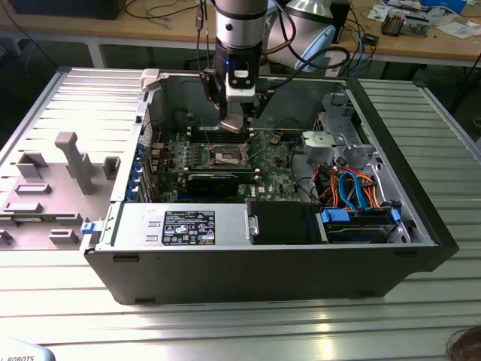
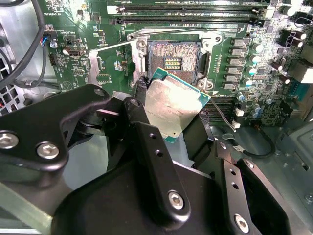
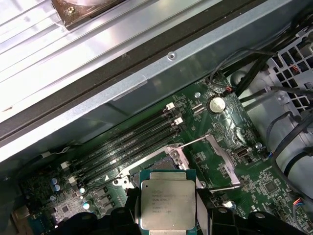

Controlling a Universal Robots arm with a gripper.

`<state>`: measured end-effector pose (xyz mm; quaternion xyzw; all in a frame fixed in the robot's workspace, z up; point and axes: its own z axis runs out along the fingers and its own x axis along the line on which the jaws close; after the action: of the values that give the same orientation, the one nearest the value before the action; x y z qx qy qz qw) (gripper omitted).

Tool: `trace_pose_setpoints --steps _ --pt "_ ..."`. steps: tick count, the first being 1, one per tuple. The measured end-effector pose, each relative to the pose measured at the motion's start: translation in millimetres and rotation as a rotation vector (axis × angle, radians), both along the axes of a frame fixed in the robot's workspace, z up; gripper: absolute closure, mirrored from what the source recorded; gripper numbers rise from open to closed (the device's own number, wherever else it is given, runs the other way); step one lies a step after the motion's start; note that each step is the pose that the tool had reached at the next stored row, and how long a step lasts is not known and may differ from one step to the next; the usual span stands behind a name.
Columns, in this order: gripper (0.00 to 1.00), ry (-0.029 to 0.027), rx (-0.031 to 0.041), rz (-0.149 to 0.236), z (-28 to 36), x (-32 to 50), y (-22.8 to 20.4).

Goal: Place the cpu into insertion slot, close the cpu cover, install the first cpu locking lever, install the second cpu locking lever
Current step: 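Place the cpu into insertion slot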

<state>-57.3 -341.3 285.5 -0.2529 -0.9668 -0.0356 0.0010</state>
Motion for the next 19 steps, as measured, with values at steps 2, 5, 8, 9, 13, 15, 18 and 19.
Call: trace_pose_setpoints --steps 2,5,8,9,13,15,18,19 --pt "0.45 0.0000 0.0000 -0.002 0.0 0.0 0.0" --pt "0.45 0.0000 0.0000 -0.007 -0.1 0.0 0.0" --pt "0.45 0.0000 -0.0001 -0.010 -0.1 0.0 0.0" --pt "0.45 0.0000 -0.0001 -0.011 -0.1 0.0 0.0" --pt "0.45 0.0000 0.0000 -0.015 -0.2 0.0 0.0" --pt "0.45 0.0000 -0.0001 -0.018 -0.2 0.0 0.0" --pt "0.45 0.0000 0.0000 -0.021 -0.3 0.0 0.0" --pt "0.45 0.0000 0.0000 -0.022 -0.3 0.0 0.0"
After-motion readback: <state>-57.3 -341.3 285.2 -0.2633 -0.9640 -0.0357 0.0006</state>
